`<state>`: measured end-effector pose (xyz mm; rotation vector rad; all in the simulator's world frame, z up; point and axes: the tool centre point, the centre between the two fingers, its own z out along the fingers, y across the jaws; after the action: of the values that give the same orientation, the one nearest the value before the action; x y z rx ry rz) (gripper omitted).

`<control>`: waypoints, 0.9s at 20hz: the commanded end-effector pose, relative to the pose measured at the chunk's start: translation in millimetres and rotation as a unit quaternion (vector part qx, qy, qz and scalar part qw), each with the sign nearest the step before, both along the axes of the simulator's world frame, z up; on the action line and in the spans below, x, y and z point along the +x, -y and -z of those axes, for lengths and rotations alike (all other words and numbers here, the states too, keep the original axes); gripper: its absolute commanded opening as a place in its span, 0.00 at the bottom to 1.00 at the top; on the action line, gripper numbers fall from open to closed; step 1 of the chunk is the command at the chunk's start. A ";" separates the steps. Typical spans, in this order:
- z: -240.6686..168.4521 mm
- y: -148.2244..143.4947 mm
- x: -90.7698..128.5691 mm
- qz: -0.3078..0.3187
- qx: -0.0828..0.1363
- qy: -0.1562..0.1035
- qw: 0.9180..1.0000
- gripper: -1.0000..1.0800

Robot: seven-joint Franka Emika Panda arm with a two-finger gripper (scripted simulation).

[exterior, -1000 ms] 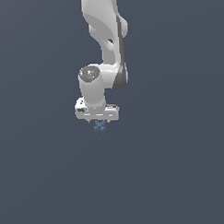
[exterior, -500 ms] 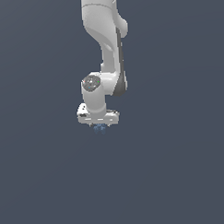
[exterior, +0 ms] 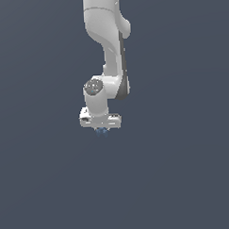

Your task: Pick up the object and move it to a goal position.

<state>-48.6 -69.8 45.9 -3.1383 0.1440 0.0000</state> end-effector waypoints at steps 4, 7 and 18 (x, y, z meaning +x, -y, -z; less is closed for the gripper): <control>0.4 0.0 0.1 0.000 0.000 0.000 1.000 0.00; -0.9 0.2 0.9 0.000 0.000 0.000 1.000 0.00; -37.8 5.3 23.5 0.000 0.000 0.000 1.000 0.00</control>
<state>-30.0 -73.9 75.6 -3.1383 0.1434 0.0001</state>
